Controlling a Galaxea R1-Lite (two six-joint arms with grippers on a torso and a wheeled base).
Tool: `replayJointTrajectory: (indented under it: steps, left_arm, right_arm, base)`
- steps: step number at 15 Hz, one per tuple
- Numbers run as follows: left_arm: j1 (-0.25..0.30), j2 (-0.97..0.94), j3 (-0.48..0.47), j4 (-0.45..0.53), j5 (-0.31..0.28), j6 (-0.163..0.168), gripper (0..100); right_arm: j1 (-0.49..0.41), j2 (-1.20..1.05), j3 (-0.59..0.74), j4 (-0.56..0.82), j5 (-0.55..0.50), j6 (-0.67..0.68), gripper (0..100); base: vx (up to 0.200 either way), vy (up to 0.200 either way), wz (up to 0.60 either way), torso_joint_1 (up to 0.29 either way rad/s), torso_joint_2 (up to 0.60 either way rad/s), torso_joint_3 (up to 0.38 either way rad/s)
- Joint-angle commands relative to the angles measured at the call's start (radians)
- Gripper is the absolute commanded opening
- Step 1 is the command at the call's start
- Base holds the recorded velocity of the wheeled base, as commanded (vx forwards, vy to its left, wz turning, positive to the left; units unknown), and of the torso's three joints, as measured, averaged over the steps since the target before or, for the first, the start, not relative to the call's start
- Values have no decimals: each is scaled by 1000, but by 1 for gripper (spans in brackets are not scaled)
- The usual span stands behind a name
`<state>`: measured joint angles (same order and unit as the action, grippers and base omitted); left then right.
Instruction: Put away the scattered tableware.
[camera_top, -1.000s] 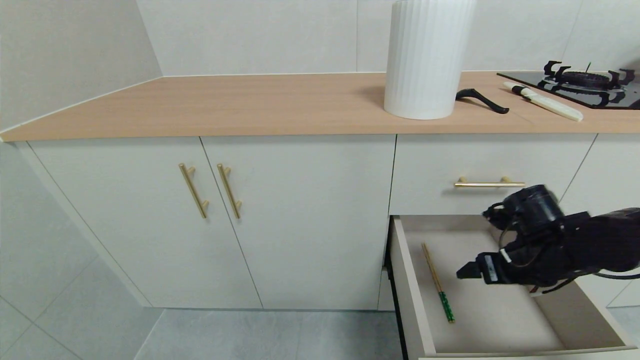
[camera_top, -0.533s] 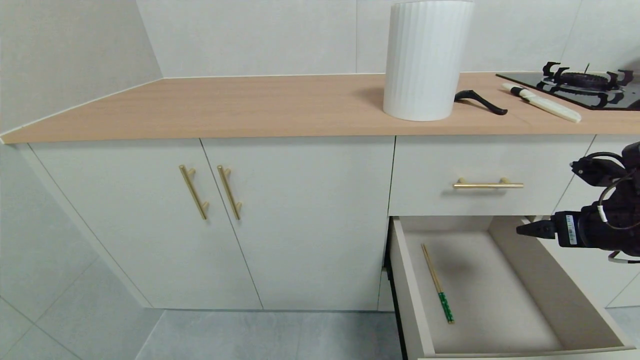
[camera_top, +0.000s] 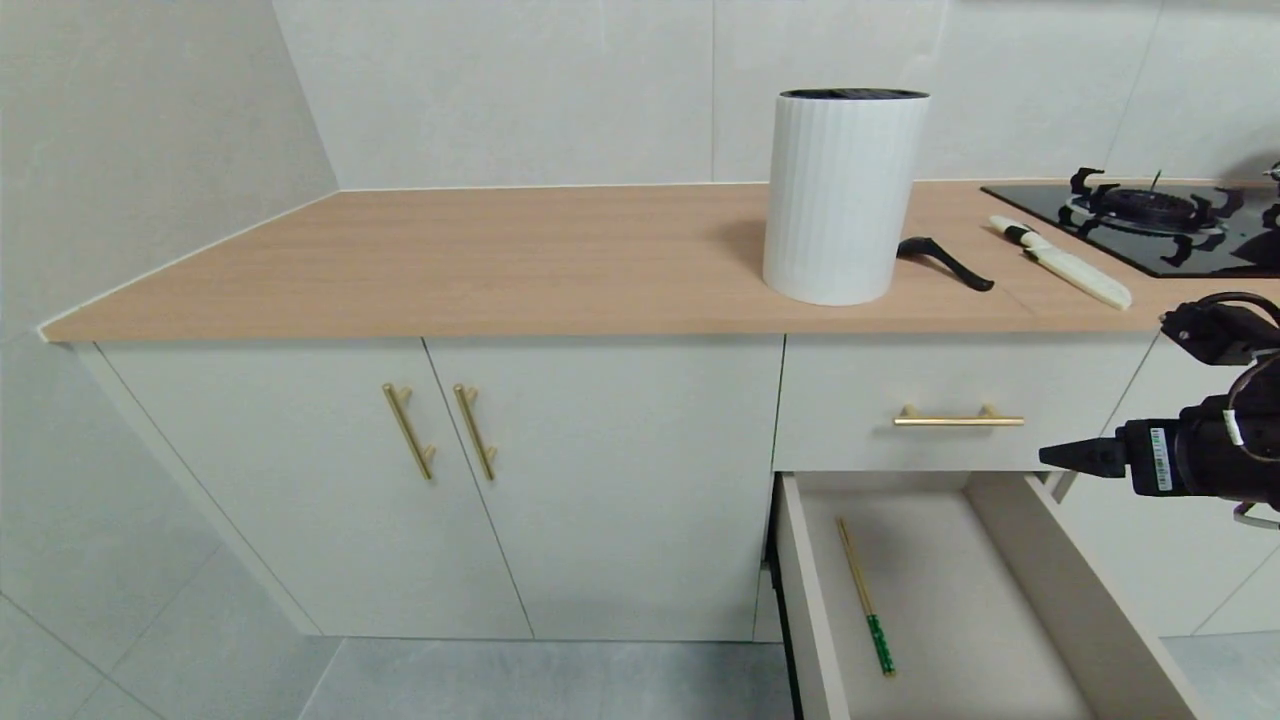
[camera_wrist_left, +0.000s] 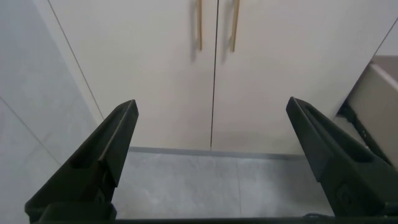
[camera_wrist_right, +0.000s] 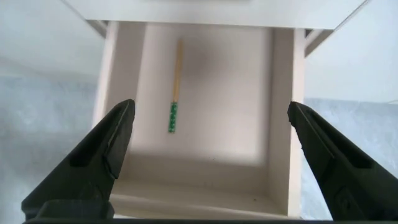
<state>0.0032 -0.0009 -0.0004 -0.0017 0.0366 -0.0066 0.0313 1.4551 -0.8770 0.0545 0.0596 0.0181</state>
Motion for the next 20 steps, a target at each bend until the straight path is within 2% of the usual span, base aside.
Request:
replayJointTrajectory:
  steps: [1, 13, 18, 20]
  left_arm:
    - [0, 1, 0, 0, 0, -1, 100]
    - [0, 1, 0, 0, 0, -1, 100]
    - [0, 1, 0, 0, 0, -1, 100]
    - [1, 1, 0, -1, 0, -1, 100]
  right_arm:
    - [1, 1, 1, -1, 0, 0, 100]
    - [44, 2, 24, -10, 0, -1, 100]
    - [42, 57, 76, -131, -4, -86, 100]
    - [39, 146, 35, -269, 13, -89, 100]
  base:
    - [0, 0, 0, 178, -471, -305]
    - [0, 0, 0, 193, -485, -292]
    - [0, 0, 0, 93, -205, -112]
    - [0, 0, 0, 0, 0, 0]
